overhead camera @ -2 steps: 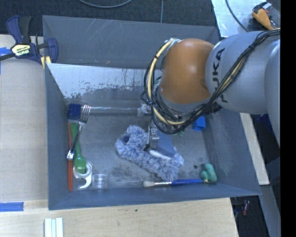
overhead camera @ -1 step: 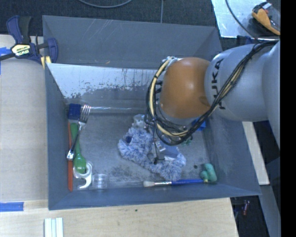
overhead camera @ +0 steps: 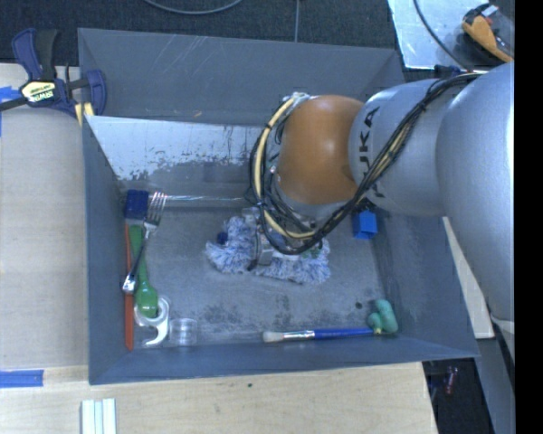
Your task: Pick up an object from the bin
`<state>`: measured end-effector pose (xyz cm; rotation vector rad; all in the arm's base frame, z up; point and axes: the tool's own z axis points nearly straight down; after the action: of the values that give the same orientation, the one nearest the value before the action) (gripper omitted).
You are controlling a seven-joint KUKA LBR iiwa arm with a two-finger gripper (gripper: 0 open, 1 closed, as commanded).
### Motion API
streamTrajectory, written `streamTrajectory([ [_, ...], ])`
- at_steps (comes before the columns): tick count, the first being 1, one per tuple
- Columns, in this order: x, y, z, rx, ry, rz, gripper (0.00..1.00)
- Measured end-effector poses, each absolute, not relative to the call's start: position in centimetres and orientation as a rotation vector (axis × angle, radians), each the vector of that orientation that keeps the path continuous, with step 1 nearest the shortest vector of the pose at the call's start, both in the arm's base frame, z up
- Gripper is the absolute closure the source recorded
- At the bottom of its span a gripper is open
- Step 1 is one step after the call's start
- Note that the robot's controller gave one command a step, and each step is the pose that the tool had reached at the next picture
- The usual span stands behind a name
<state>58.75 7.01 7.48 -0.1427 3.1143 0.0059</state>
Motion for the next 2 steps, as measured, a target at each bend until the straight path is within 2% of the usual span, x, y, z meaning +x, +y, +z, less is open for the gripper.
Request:
streamTrajectory([
  [1, 58.7, 7.0, 7.5, -0.142, 3.114, 0.006, 1.0],
  [2, 57.9, 7.0, 17.3, -0.148, 3.121, 0.004, 1.0],
])
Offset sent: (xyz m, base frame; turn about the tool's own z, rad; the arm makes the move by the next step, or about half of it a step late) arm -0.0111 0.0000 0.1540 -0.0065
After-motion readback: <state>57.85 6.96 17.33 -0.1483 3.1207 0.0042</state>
